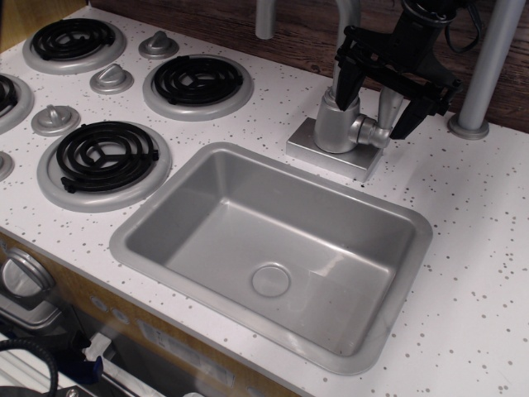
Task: Lever vertical to front
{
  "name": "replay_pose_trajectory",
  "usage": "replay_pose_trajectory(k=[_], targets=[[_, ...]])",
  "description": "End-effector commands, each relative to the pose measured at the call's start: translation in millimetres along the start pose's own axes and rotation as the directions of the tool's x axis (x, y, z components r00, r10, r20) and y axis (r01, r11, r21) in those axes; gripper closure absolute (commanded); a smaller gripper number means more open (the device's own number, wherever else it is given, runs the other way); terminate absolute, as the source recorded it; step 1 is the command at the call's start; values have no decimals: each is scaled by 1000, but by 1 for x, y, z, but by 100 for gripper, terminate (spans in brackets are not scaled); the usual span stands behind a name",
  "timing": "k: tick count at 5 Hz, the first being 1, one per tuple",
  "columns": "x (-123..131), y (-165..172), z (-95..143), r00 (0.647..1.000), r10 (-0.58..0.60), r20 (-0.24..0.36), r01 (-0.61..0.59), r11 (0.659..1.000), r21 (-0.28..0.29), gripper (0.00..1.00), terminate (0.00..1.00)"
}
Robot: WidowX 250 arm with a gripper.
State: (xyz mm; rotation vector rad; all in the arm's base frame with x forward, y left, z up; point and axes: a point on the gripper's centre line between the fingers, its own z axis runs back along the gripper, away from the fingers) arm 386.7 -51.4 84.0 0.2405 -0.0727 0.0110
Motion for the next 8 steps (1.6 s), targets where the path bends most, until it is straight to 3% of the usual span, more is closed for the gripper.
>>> replay_pose_trajectory(k=[1, 2, 4, 5, 8], targets=[[0, 0, 0, 1000, 0, 0, 0, 1000, 0, 0, 0], [6, -1, 4, 998, 4, 60, -2, 1000, -18, 0, 0], [24, -1, 15, 987, -18, 159, 13, 999, 31, 0, 0], [31, 0, 17, 983, -23, 183, 16, 999, 45, 0, 0], [43, -2, 14, 983, -50, 179, 45, 998, 35, 0, 0]])
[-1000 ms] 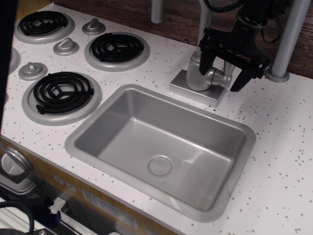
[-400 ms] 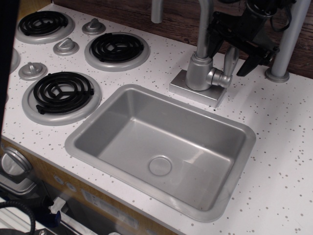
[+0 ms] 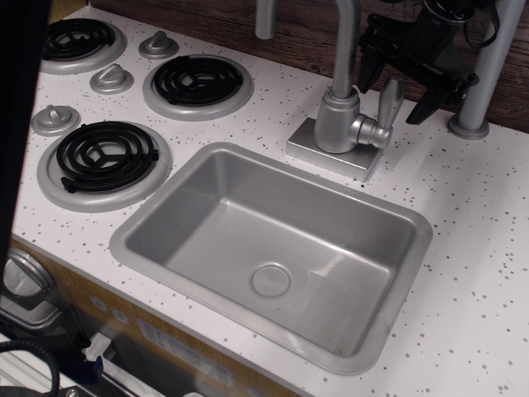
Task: Lever vertical to front
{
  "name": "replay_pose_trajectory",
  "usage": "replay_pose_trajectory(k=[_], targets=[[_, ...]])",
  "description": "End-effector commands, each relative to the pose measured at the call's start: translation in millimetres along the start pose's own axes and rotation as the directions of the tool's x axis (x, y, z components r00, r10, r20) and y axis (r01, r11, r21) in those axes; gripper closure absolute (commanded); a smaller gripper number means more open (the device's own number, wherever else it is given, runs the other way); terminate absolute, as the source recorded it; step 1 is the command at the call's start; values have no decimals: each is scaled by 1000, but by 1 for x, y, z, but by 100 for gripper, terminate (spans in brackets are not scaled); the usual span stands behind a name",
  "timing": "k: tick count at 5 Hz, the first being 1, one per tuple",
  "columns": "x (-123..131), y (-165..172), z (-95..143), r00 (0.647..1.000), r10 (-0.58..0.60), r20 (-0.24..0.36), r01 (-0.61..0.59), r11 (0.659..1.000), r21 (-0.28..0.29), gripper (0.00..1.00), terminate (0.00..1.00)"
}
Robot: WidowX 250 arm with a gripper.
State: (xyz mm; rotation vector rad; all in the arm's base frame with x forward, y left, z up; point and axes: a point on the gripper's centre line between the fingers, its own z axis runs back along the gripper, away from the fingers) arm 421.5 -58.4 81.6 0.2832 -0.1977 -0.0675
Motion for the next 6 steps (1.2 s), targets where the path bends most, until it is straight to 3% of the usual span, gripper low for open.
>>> replay_pose_trajectory(k=[1, 4, 5, 6], targets=[[14, 6, 13, 999, 20, 38, -19, 1000, -18, 100, 0], [-17, 7, 20, 996, 92, -17, -92, 996, -2, 100, 0], [-32, 10, 10, 992, 102, -70, -105, 994, -39, 100, 0], [-41, 5, -8, 991, 113, -70, -119, 989, -86, 100, 0]])
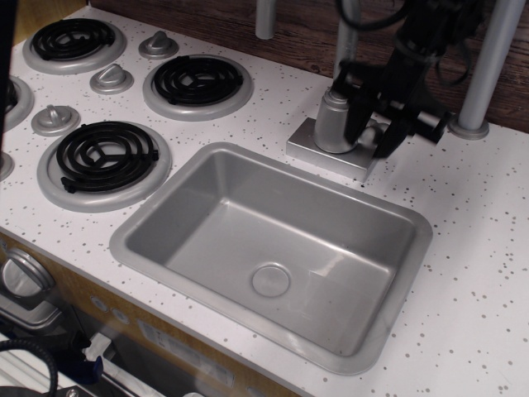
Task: Lever vertical to front
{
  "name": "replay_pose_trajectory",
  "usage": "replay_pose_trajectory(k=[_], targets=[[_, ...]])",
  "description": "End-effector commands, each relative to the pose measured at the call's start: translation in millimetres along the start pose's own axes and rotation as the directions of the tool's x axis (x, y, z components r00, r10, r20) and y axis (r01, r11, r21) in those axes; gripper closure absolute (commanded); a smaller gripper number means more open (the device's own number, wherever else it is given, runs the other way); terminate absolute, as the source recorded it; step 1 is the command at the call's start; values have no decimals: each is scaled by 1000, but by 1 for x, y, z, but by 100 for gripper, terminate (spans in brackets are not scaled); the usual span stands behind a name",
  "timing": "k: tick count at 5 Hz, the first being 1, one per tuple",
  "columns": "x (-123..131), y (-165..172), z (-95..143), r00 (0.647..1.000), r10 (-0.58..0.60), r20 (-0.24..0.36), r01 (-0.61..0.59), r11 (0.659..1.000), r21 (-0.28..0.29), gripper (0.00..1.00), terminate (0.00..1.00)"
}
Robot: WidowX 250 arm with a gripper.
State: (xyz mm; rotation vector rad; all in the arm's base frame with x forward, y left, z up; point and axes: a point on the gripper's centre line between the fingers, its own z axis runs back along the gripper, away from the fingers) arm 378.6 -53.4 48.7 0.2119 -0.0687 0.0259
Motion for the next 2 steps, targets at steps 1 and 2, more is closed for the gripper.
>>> replay_pose_trajectory(k=[1, 2], targets=[[3, 7, 4, 996, 33, 89, -28, 998, -54, 100, 0], [4, 6, 0, 995, 33, 98, -27, 998, -59, 100, 0]])
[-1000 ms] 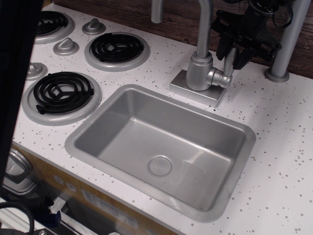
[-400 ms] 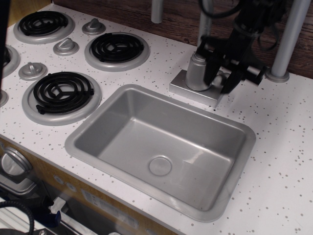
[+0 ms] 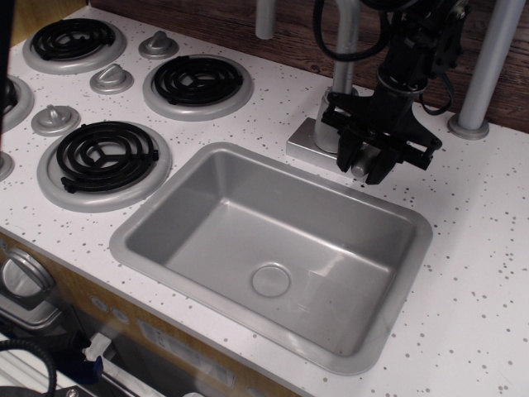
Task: Lever vertical to front
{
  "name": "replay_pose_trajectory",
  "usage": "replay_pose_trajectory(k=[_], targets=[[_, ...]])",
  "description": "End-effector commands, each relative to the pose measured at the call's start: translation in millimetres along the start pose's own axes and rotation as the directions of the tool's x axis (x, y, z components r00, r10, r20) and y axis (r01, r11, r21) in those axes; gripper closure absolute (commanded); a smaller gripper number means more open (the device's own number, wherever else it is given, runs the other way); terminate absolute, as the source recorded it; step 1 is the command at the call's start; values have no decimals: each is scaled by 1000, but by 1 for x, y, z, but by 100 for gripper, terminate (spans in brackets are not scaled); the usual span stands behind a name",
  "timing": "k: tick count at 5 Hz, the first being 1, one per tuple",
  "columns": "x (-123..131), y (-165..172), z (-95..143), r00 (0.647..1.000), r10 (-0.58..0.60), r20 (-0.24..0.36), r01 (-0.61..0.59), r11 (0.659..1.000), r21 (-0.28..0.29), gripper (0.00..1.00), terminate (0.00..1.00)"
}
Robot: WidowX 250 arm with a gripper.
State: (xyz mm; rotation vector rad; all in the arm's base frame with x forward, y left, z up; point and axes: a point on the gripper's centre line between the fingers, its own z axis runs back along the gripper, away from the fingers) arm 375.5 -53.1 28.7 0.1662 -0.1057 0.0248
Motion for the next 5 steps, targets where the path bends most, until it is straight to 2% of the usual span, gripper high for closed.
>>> replay_pose_trajectory(k=[1, 3, 4, 5], targets=[[8, 10, 26, 997, 23, 74, -22, 1000, -6, 0, 0], [4, 13, 57, 999, 33, 28, -35, 998, 48, 0, 0], [0, 14, 69, 999, 38, 26, -40, 997, 71, 0, 0], [-2, 13, 79, 999, 29, 35, -32, 995, 89, 0, 100]])
